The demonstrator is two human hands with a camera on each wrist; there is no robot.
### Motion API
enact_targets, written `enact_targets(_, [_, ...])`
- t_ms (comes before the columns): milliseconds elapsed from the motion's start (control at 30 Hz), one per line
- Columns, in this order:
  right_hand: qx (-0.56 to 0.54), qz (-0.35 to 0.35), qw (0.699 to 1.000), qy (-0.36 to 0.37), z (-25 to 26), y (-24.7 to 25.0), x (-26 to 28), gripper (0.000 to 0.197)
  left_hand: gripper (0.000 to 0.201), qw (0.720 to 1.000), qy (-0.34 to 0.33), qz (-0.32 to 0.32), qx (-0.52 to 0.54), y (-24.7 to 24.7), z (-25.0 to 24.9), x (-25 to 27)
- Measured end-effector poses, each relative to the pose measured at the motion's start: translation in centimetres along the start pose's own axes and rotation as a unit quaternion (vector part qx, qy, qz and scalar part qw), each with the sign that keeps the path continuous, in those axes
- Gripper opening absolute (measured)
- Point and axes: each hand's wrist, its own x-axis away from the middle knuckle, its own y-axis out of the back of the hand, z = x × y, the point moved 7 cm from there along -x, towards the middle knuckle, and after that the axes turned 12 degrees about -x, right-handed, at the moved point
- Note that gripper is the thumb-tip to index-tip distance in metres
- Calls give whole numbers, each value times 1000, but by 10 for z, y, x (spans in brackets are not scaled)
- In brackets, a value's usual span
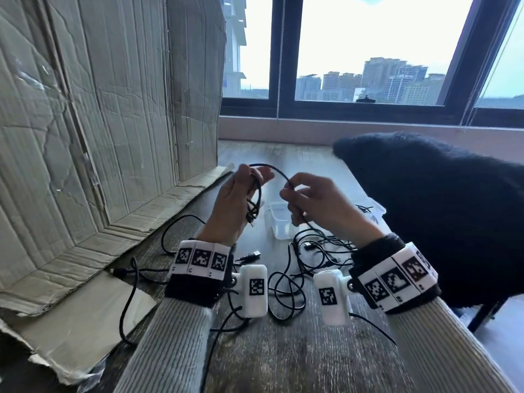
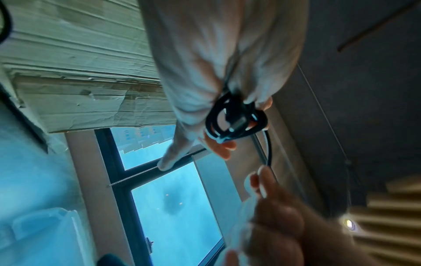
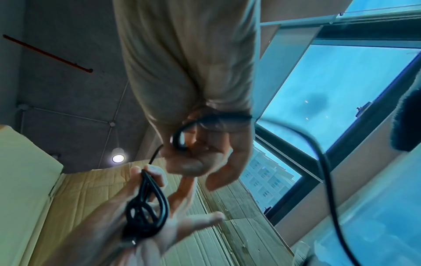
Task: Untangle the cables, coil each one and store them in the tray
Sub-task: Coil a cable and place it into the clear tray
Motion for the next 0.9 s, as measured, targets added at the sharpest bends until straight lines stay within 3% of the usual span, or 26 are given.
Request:
enact_targets(133, [-18,50,997,-49,-11,-17,1,20,54,994,10,-27,109,11,0,-8])
enact_targets(333, [161,125,978,-49,-18,-32,6,28,47,958,40,-77,275,19,12,-12])
enact_targets(433, [218,185,957,-56,-11,-36,16,27,46,965,51,-107,233,29,18,-14])
enact_targets(500, [219,205,953,-39,-1,-33,21,23,45,982,34,-132,130,38,16,-13])
enact_targets(567, [199,181,963,-1,10,-24,19,20,34,991,-4,-133,-10,42,8,-11])
enact_targets(633, [204,162,965,43,15,-21,16,20,31,983,-59,-88,-149,31,3,-10])
enact_targets(700, [235,161,954,91,19,-27,15,18,51,954,-108,-13,-279,14,7,-10])
enact_targets(767, [234,158,951,124,21,-32,15,16,76,932,-99,41,-346,5,19,-11])
enact_targets(900, [217,30,960,172,24,-11,4,10,90,967,2,152,-205,-12,26,-1])
